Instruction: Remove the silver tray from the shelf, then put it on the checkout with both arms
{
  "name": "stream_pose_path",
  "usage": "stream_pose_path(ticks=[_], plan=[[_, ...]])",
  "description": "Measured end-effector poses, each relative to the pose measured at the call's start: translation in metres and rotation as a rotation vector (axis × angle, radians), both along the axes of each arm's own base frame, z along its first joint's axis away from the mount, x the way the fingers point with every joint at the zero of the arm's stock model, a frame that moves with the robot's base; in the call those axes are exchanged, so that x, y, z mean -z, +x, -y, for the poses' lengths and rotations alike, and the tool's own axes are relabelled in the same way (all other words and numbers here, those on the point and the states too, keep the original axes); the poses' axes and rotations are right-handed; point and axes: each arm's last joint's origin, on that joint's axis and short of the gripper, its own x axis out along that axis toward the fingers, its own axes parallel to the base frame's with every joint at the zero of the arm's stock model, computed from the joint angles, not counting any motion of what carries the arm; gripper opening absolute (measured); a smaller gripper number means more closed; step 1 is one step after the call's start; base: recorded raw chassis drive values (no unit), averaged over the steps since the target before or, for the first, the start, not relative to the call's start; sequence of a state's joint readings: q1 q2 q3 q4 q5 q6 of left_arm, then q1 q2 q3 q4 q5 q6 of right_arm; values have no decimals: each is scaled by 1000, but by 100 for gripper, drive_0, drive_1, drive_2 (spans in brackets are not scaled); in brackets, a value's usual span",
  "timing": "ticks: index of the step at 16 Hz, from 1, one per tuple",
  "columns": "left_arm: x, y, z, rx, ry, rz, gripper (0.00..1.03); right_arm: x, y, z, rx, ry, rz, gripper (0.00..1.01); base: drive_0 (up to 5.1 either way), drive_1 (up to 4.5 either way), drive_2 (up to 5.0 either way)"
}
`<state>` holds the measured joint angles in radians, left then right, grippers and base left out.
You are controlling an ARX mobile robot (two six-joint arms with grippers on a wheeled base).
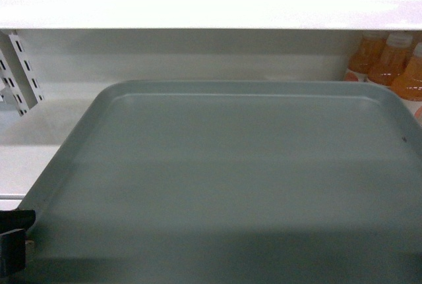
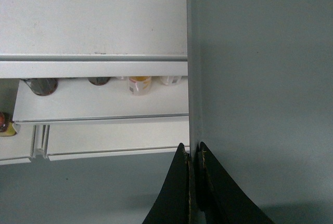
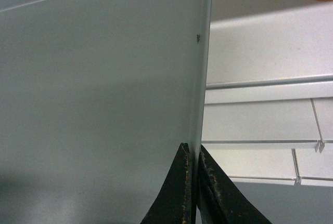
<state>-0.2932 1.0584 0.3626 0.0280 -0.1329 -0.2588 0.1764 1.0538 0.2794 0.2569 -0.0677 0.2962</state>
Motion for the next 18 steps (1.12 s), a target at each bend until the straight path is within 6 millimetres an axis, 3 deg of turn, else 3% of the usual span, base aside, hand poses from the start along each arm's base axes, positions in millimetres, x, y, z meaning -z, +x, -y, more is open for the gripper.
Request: stream_pose_path(ticks=[13, 18], plan=[[2, 0, 0, 5, 6, -12, 2, 1, 0, 0, -1, -1, -7, 3, 0, 0, 0], [1, 0, 0, 5, 4, -7, 2, 1, 0, 0, 0, -1, -8, 3, 15, -370, 400]])
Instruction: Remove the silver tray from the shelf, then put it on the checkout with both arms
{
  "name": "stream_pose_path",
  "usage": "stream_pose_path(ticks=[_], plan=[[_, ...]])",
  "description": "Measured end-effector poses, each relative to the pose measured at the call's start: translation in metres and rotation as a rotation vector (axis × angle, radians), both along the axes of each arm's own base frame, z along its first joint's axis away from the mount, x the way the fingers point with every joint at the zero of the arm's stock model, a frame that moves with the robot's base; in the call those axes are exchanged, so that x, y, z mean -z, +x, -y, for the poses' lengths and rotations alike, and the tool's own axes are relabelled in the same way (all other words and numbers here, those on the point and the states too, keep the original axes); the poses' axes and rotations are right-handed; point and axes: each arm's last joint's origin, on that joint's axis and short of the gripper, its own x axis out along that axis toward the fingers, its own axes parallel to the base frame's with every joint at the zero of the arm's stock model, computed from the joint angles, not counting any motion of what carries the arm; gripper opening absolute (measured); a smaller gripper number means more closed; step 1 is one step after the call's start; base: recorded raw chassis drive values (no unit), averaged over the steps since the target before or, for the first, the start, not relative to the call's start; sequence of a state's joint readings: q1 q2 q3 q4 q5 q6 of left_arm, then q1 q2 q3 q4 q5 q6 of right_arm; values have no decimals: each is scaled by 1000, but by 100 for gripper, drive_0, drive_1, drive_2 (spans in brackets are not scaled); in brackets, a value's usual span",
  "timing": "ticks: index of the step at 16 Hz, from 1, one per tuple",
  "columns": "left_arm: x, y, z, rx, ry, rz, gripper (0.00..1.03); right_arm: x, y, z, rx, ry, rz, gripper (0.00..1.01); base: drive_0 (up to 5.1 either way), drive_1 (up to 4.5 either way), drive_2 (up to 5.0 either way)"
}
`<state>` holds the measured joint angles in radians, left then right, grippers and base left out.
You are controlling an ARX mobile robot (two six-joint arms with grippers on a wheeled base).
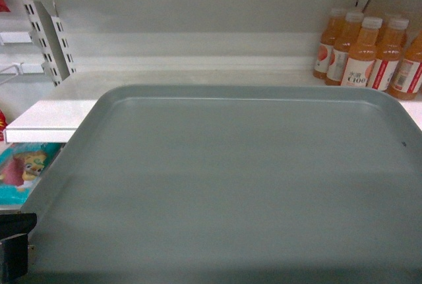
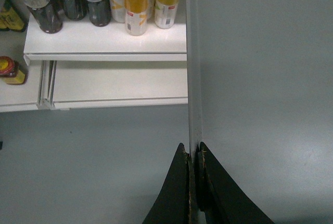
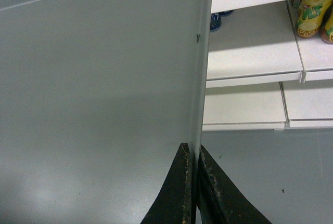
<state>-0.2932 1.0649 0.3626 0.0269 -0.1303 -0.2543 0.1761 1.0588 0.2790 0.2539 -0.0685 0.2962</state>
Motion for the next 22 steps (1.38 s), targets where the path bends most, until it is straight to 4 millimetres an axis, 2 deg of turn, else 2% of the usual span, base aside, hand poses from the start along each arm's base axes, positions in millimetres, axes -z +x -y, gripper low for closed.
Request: stream_pose_path(ticks=[7, 22], plan=[[0, 0, 0, -1, 1, -3, 2, 0, 0, 0, -1, 1, 2, 3, 217, -457, 264], [0, 0, 0, 0, 0, 1, 2, 0, 0, 0, 0, 1, 4, 3, 16, -407, 439]])
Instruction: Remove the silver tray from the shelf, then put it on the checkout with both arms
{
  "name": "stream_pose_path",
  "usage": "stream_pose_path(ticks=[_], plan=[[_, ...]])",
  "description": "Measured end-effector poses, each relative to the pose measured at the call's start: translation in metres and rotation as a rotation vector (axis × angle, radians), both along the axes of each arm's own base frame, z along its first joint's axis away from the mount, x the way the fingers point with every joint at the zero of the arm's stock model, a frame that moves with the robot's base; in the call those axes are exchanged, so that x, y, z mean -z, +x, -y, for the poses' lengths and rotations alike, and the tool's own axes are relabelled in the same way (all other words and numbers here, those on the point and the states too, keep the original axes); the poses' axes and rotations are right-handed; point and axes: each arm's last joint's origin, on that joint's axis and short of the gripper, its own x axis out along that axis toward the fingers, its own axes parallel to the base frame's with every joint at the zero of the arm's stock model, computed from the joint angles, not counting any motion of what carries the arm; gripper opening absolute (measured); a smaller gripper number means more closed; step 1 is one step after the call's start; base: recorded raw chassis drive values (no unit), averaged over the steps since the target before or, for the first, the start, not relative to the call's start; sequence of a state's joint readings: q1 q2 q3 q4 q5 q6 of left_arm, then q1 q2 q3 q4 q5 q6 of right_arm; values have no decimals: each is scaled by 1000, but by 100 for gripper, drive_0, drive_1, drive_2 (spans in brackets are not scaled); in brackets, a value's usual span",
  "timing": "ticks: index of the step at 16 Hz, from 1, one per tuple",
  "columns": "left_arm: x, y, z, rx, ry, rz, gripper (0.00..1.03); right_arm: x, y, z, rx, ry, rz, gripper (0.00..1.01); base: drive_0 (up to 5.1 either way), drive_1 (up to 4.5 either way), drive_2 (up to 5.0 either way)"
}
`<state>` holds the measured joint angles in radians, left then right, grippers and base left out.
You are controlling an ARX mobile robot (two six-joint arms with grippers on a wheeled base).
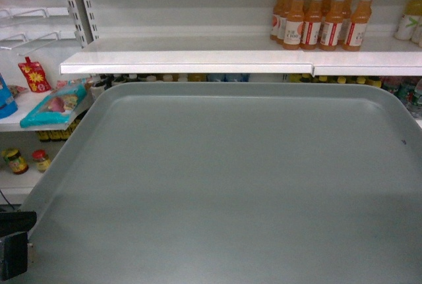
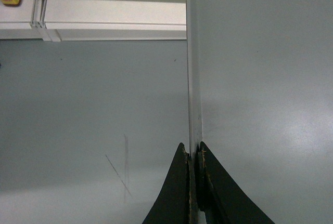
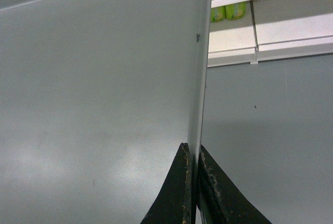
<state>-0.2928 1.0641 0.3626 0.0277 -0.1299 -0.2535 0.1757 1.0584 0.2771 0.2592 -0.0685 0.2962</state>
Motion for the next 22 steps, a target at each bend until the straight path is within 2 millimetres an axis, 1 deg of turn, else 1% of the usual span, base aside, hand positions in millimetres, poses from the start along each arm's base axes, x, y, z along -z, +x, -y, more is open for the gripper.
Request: stream_pose_path(ticks=[22], plan=[[0, 0, 0, 0, 0, 1, 2, 0, 0, 0, 0, 0, 0, 3, 8, -425, 442]])
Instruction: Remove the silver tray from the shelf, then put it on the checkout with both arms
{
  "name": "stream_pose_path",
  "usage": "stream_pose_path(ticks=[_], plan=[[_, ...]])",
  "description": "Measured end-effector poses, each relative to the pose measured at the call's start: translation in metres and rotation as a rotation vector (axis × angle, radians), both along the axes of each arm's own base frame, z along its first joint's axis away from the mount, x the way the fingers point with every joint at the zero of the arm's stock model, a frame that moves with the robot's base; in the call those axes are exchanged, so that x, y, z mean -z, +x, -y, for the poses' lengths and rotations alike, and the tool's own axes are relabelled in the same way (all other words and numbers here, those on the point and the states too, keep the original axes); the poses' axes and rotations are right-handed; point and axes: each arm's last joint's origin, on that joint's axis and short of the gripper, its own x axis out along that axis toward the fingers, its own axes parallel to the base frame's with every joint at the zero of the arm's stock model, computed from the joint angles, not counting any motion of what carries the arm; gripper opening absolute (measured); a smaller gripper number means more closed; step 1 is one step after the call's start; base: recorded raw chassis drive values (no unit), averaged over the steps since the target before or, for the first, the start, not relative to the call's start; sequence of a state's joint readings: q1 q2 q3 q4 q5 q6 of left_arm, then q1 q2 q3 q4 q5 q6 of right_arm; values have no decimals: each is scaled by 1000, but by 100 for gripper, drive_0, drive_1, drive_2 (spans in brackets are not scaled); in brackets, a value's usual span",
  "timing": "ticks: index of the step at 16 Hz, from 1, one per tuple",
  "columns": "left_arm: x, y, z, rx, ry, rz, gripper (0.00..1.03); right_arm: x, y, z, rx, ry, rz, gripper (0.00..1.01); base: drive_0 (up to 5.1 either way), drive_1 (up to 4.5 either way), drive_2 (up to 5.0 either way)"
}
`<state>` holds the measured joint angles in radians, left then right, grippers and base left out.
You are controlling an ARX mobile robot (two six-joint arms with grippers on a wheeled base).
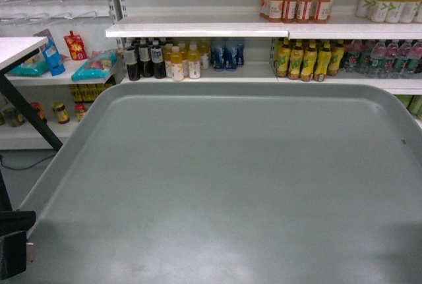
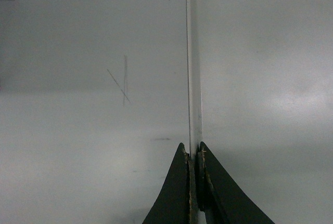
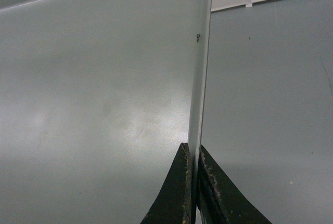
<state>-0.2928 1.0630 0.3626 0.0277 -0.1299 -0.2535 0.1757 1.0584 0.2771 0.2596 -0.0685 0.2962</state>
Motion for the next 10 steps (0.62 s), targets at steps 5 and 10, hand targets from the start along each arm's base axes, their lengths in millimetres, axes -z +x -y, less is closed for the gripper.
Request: stream_pose_path(ticks=[5, 10], plan=[[0, 0, 0, 0, 1, -2, 2, 0, 0, 0, 0, 0, 0, 3, 6, -427, 439], [0, -1, 0, 0, 2, -6, 2, 0, 0, 0, 0, 0, -2, 3, 1, -85, 88]])
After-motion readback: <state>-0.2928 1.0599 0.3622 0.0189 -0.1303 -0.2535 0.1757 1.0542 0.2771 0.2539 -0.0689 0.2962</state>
